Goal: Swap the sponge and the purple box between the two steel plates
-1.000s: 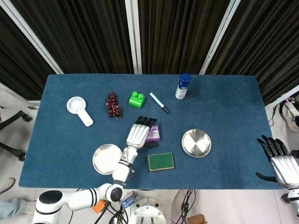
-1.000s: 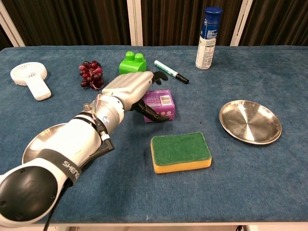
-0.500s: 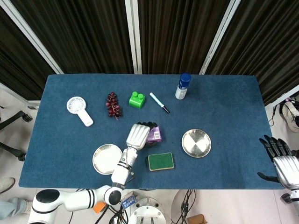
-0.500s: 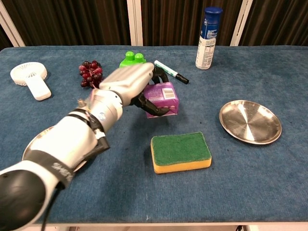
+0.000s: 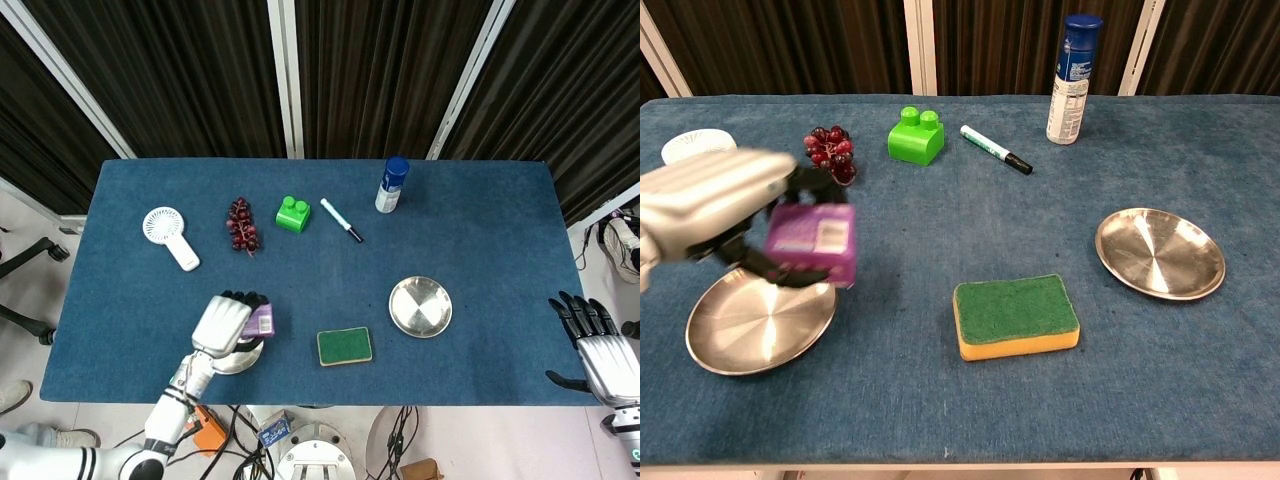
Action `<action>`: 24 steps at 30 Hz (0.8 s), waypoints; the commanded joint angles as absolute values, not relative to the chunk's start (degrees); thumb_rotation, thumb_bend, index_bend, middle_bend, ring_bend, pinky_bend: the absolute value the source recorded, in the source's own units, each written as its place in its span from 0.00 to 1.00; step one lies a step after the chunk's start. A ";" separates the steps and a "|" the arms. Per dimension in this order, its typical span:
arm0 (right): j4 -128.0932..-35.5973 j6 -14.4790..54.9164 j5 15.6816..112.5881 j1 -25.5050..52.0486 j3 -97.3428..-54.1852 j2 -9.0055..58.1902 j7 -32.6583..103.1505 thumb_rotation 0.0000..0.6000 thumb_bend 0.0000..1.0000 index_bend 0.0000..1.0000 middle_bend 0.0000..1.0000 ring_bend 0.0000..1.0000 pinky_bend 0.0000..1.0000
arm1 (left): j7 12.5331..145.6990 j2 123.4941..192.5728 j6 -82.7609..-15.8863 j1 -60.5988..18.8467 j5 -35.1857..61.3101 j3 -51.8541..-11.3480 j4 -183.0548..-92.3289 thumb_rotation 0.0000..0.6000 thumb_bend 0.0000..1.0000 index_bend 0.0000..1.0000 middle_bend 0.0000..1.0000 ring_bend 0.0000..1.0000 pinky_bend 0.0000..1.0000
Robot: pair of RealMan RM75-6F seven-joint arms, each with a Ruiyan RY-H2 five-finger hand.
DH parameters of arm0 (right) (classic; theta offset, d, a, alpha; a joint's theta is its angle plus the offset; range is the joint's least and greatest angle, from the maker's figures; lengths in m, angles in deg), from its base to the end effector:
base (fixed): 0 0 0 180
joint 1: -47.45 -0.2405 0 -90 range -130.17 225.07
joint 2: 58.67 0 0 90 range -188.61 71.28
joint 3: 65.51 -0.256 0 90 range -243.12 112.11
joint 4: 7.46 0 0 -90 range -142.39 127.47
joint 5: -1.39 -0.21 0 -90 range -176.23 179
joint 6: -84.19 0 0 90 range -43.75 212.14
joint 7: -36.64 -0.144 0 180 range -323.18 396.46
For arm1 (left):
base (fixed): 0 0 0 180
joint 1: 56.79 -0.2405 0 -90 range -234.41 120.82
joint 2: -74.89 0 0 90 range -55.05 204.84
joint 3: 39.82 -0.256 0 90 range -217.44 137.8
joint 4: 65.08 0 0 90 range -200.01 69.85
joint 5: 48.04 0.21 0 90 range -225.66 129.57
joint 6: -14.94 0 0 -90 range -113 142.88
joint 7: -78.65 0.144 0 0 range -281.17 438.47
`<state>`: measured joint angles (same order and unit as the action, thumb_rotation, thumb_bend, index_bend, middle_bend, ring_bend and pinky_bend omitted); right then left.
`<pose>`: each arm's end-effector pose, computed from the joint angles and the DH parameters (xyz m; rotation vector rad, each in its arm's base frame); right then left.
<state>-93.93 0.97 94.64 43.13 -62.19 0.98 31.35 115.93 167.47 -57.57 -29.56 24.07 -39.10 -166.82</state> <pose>-0.3340 -0.1550 0.1701 1.5791 -0.9029 0.7885 -0.1468 0.2262 -0.0252 -1.8337 -0.9197 -0.9295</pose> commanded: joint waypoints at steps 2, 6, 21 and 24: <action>-94.23 1.45 94.65 43.07 -62.14 1.25 32.15 1.00 0.16 0.00 0.00 0.00 0.00 | 111.32 166.28 -58.49 -31.83 27.45 -42.17 -163.36 1.00 0.52 0.48 0.50 0.52 0.44; -94.48 2.30 94.46 42.85 -62.11 1.61 33.31 1.00 0.16 0.00 0.00 0.00 0.00 | 109.03 166.42 -57.84 -32.32 28.64 -42.77 -161.09 1.00 0.48 0.45 0.47 0.48 0.42; -98.41 7.04 104.00 36.62 -61.67 6.16 42.68 1.00 0.16 0.00 0.00 0.00 0.00 | 107.68 159.62 -60.25 -35.45 34.61 -46.35 -166.89 0.97 0.00 0.09 0.08 0.04 0.20; -102.45 12.28 105.43 32.79 -62.58 7.51 47.68 1.00 0.16 0.00 0.00 0.00 0.00 | 106.69 156.23 -64.80 -37.71 39.74 -48.34 -168.77 0.97 0.00 0.09 0.08 0.04 0.20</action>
